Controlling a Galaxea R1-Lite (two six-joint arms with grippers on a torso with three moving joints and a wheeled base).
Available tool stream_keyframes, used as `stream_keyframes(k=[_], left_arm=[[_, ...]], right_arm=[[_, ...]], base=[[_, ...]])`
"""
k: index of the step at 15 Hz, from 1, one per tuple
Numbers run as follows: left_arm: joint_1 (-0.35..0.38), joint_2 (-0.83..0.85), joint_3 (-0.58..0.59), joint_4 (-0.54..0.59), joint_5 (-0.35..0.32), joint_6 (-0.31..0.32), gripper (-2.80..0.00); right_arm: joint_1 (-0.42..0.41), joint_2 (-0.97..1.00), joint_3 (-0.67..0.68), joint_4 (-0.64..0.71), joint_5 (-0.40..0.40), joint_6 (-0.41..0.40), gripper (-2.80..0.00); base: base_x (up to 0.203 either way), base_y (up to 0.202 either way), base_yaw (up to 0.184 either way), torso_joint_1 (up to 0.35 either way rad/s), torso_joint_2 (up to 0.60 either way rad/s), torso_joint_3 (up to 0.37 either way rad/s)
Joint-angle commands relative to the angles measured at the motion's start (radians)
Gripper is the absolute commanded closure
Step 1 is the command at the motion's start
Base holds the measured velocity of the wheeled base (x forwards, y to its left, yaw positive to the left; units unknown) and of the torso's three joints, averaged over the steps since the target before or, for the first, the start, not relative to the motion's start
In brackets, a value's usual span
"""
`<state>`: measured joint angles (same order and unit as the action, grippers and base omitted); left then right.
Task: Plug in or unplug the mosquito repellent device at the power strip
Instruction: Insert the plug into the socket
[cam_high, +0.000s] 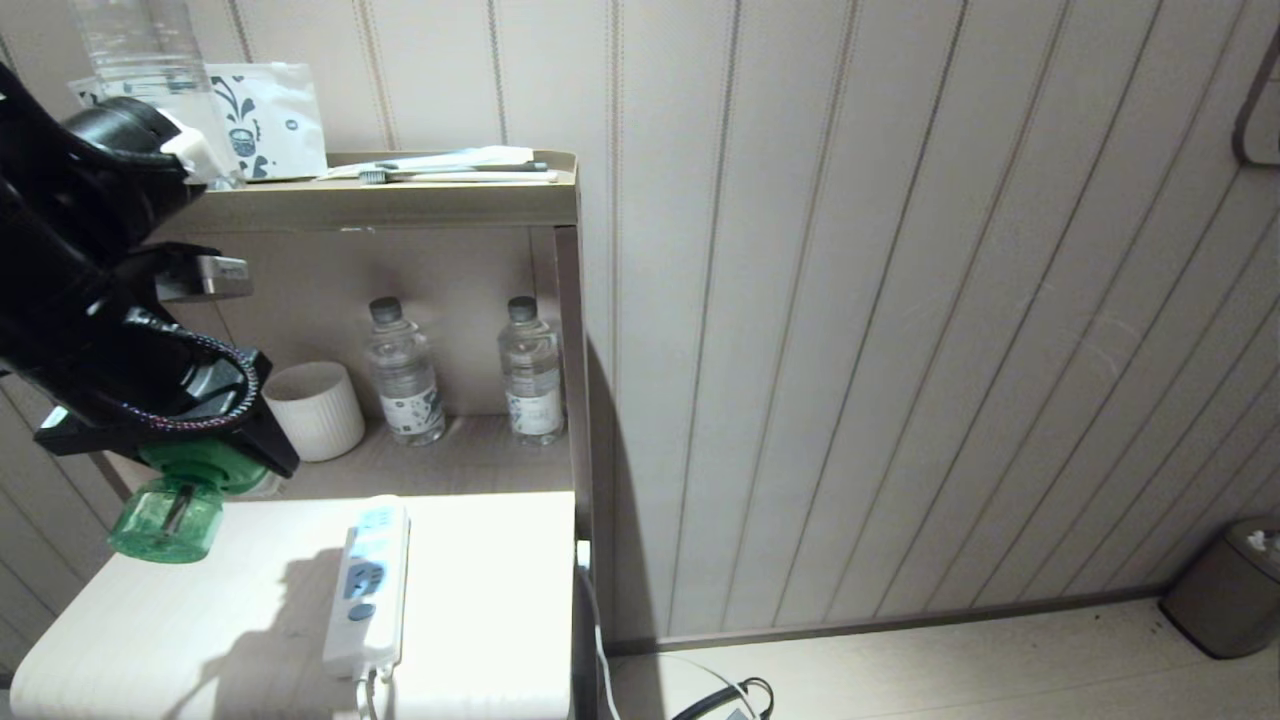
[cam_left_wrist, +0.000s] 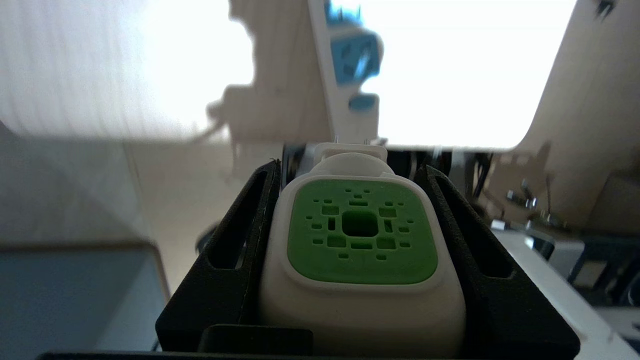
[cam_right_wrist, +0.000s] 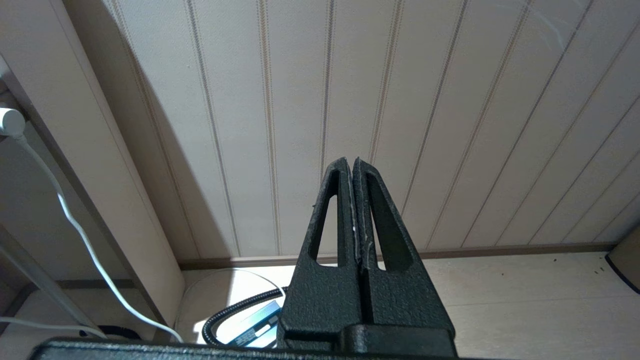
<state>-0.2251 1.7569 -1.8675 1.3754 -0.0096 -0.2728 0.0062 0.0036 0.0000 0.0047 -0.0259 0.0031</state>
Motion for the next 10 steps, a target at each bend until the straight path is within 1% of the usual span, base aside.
stream_keyframes(k=[1, 2, 3, 6, 7, 10], left_arm=[[-0.032, 0.07, -0.014, 0.097, -0.005, -0.044, 0.0], [-0.044, 0.074, -0.018, 0.149, -0.018, -0.103, 0.0], [-0.049, 0.075, -0.019, 0.176, -0.03, -0.138, 0.0], [-0.071, 0.068, -0.018, 0.195, -0.028, -0.2, 0.0], [-0.071, 0.079, -0.018, 0.195, -0.019, -0.211, 0.0], [-0.07, 0.113, -0.016, 0.195, -0.023, -0.214, 0.0]], right_arm=[[0.0, -0.001, 0.0, 0.0, 0.0, 0.0, 0.0], [0.001, -0.001, 0.0, 0.0, 0.0, 0.0, 0.0], [0.0, -0.001, 0.0, 0.0, 0.0, 0.0, 0.0], [0.0, -0.001, 0.0, 0.0, 0.0, 0.0, 0.0], [0.0, -0.001, 0.0, 0.0, 0.0, 0.0, 0.0], [0.001, -0.001, 0.0, 0.0, 0.0, 0.0, 0.0]], base=[[0.0, 0.0, 0.0, 0.0, 0.0, 0.0], [0.0, 0.0, 0.0, 0.0, 0.0, 0.0], [0.0, 0.0, 0.0, 0.0, 0.0, 0.0], [0.0, 0.0, 0.0, 0.0, 0.0, 0.0], [0.0, 0.0, 0.0, 0.0, 0.0, 0.0], [0.0, 0.0, 0.0, 0.0, 0.0, 0.0]])
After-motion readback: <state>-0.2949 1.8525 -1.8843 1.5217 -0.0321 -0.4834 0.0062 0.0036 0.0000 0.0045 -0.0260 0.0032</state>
